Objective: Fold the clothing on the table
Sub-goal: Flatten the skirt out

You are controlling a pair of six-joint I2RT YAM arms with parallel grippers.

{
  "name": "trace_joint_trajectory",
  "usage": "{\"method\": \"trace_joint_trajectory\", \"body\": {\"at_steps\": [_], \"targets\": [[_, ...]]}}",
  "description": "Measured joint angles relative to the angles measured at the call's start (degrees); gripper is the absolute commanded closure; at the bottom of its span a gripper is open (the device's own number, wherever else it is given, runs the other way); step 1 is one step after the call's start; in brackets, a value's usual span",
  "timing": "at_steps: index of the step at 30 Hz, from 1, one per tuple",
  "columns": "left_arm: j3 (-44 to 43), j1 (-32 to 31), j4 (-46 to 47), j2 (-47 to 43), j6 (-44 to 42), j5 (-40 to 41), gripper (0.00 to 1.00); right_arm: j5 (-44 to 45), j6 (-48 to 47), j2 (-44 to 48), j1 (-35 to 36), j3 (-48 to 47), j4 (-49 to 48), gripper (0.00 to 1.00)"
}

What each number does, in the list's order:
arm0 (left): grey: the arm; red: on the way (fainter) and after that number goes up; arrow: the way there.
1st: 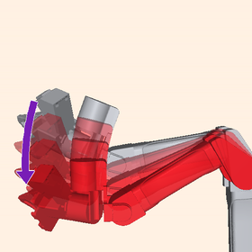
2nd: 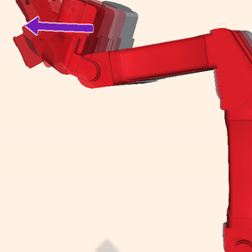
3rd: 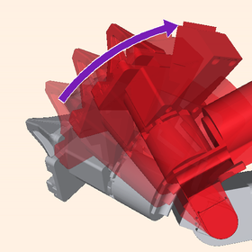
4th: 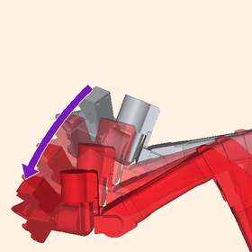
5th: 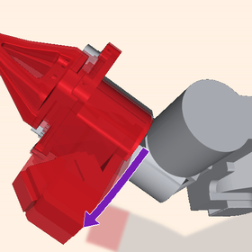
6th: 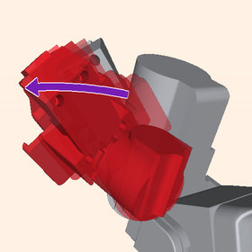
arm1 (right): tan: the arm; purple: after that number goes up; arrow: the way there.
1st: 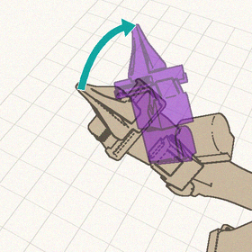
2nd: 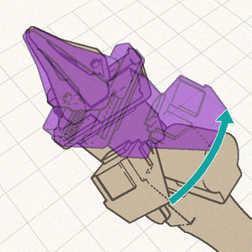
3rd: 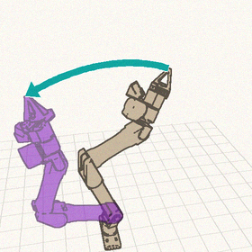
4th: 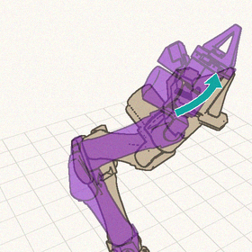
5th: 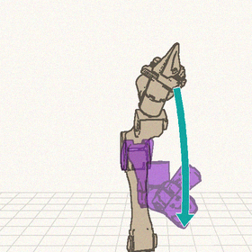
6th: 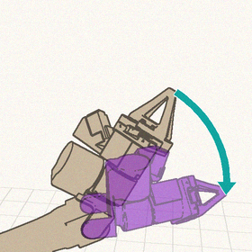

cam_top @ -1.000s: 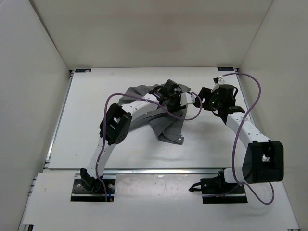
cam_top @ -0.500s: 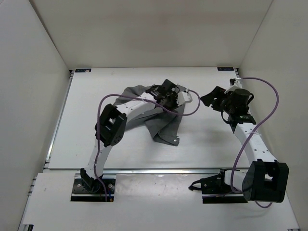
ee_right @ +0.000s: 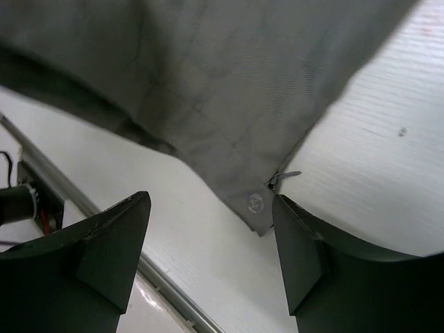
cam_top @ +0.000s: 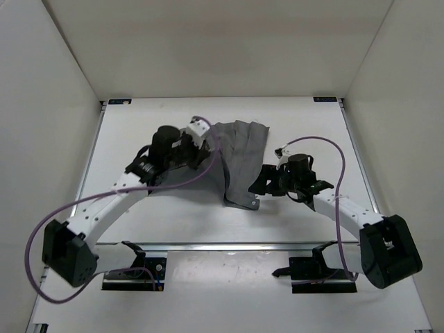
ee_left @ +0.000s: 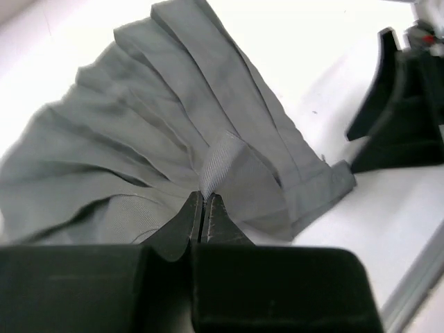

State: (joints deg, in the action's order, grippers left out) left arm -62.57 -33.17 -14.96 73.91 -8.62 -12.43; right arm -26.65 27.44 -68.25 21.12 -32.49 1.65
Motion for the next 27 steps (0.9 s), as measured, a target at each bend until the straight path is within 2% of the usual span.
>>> {"method": "trace_joint_trajectory", "body": {"at_steps": [4, 8, 17, 27], "targets": [[11.2, 2.5, 3.8, -8.9, 6.8, -1.9, 1.00, 0.7, 0.9, -5.2, 0.2, 0.1, -0.4, 0.33], [16.0, 3.0, 5.3, -14.6, 10.4, -1.8, 1.00, 2.1, 1.5, -8.7, 2.6, 0.4, -0.3, 0.33], [28.7, 4.9, 7.7, -28.8, 15.6, -3.3, 1.00, 12.0, 1.1, -9.1, 7.8, -0.8, 5.6, 0.32], [31.8, 5.3, 8.1, -31.1, 17.2, -4.9, 1.00, 22.5, 0.9, -10.7, 16.1, -4.5, 12.0, 0.33]]}}
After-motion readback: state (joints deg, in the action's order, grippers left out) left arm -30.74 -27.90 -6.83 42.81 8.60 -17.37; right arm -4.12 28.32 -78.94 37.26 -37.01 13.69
